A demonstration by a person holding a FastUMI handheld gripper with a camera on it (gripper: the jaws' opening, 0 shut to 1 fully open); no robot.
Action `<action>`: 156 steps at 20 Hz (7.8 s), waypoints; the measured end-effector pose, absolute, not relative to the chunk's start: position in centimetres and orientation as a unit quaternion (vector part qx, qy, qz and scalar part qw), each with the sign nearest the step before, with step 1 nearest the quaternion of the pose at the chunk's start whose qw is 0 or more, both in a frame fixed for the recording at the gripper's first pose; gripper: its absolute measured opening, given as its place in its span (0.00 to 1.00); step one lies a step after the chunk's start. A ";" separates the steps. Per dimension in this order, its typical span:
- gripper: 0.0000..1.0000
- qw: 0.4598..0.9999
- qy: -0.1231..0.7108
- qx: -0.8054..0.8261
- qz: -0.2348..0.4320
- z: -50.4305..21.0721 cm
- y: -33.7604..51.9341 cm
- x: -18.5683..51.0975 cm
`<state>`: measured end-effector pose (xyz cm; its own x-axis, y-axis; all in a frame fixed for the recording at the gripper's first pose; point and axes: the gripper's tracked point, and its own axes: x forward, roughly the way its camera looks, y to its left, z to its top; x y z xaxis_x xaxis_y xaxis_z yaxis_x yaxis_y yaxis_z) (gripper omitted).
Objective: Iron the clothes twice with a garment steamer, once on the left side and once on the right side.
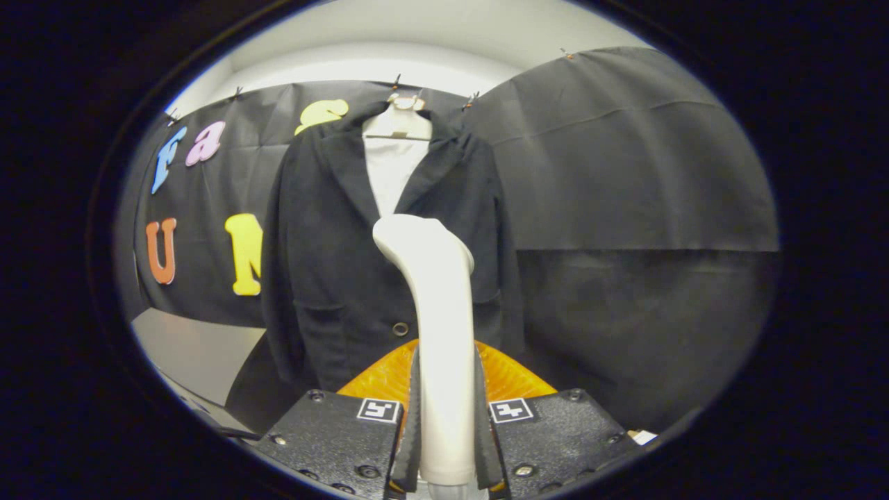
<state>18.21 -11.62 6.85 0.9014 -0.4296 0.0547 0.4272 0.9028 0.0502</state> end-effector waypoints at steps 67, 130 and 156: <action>0.34 0.967 -0.016 -0.034 -0.252 8.1 -19.2 26.7; 0.34 0.964 0.182 0.044 -0.187 -14.1 -11.2 15.6; 0.34 0.993 -0.035 0.016 -0.110 7.6 8.4 -0.7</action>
<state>-0.74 8.36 7.62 0.9736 -0.2189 0.0649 0.2166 0.9754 0.0403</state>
